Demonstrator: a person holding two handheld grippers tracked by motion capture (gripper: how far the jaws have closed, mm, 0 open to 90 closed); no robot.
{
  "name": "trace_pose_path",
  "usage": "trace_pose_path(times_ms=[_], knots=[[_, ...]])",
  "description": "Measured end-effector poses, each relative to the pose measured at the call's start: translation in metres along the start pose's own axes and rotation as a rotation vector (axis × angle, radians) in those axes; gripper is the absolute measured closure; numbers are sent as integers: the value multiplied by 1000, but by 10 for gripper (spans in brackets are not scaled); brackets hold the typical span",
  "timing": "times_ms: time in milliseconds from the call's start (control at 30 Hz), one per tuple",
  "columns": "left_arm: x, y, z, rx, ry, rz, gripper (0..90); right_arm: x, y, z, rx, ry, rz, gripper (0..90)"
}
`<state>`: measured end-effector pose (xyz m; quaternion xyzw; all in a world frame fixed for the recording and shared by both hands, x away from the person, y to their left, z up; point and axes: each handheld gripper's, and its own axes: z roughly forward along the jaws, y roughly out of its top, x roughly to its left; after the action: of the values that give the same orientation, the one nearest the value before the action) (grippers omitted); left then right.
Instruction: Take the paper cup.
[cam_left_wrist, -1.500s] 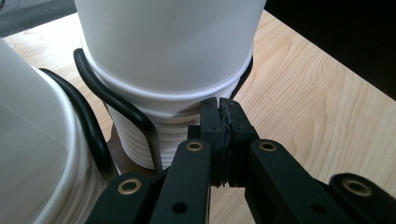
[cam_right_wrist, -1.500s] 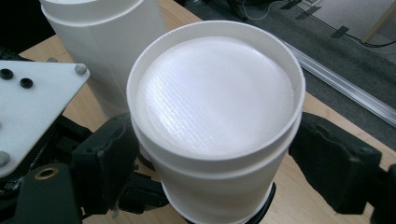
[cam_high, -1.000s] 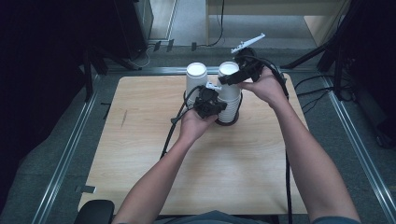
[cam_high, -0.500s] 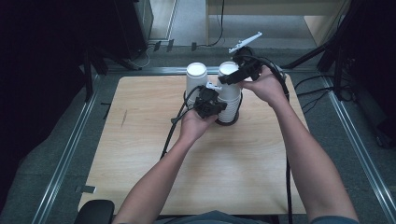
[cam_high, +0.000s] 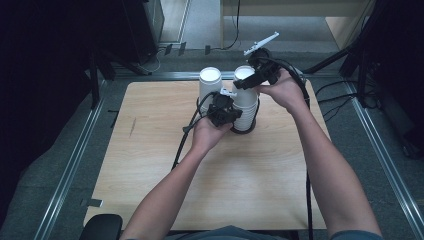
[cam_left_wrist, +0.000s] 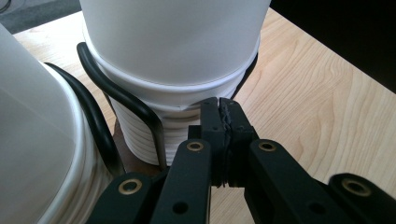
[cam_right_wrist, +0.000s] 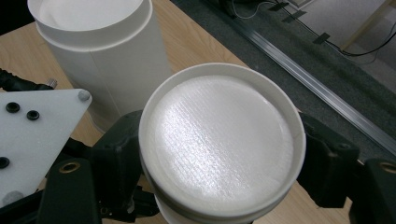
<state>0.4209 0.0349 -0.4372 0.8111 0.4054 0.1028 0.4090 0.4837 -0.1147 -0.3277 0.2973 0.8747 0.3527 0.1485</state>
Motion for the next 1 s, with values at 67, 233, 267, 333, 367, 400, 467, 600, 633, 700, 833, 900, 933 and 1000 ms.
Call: trace_pose_path(times_ms=[67, 233, 267, 333, 367, 400, 467, 600, 633, 700, 833, 900, 933, 1000], knots=[[0, 0, 0, 0, 2, 0, 897, 0, 1, 0, 6, -6, 6, 253], [0, 0, 0, 2, 1, -6, 896, 1, 1, 0, 8, -13, 3, 255], [0, 0, 0, 2, 1, -5, 896, 1, 2, 0, 9, -13, 4, 255], [0, 0, 0, 3, 3, -6, 896, 1, 1, 0, 8, -14, -5, 255], [0, 0, 0, 4, 4, -5, 896, 1, 1, 0, 6, -14, -5, 255], [1, 0, 0, 4, 3, -6, 896, 1, 1, 0, 3, -14, -10, 256], [1, 0, 0, 5, 4, -4, 896, 1, 1, 0, -1, -8, -15, 256], [1, 0, 0, 6, 9, 0, 897, 0, 1, -1, 2, 1, -30, 256], [1, 0, 0, 7, 10, 0, 898, 0, 1, -1, 4, 3, -32, 256], [1, 0, 0, 9, 11, 2, 898, 0, 1, -1, 5, 7, -37, 256], [2, 0, -1, 12, 13, -6, 898, -3, 1, -1, 5, 26, -60, 256], [2, 0, -1, 13, 14, -7, 898, -4, 1, -2, 6, 32, -66, 256], [2, 0, -1, 13, 16, -7, 897, -4, 0, -2, 7, 37, -65, 256], [2, 0, -1, 12, 16, -10, 898, -5, 1, -2, 8, 38, -63, 256]])
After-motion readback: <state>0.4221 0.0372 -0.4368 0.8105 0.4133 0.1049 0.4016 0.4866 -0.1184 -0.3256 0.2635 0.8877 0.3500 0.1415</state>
